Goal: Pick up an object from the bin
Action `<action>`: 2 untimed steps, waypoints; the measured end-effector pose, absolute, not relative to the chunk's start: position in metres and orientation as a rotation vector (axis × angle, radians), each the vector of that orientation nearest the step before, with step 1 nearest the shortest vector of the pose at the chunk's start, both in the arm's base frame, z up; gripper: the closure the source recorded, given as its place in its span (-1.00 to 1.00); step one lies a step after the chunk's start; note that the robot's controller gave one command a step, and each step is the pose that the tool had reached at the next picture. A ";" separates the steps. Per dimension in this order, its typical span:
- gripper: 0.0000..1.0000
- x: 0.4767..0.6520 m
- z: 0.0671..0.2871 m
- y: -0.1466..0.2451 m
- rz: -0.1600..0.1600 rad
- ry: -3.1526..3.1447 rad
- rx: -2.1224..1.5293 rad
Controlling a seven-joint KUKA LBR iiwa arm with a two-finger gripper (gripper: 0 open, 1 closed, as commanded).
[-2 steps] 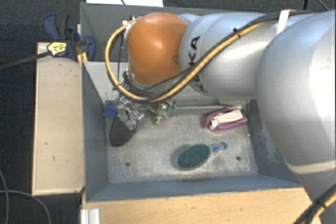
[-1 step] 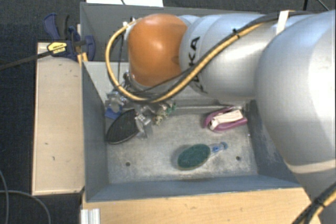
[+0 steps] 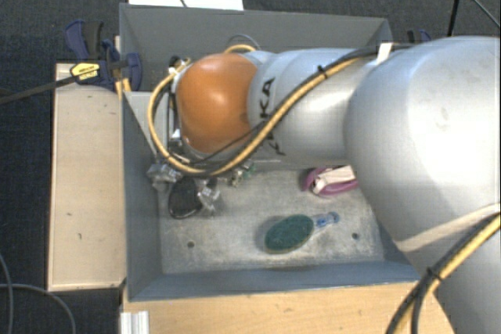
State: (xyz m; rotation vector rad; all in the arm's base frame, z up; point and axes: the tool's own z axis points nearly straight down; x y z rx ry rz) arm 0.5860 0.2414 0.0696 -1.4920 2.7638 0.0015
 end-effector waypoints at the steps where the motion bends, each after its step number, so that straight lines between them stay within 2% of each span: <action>1: 1.00 0.587 0.071 0.242 0.002 2.765 -1.486; 2: 1.00 0.561 0.287 0.252 0.000 2.737 -1.518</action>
Offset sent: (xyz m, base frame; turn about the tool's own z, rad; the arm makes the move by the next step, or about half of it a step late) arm 0.0000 0.0000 0.0000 0.0000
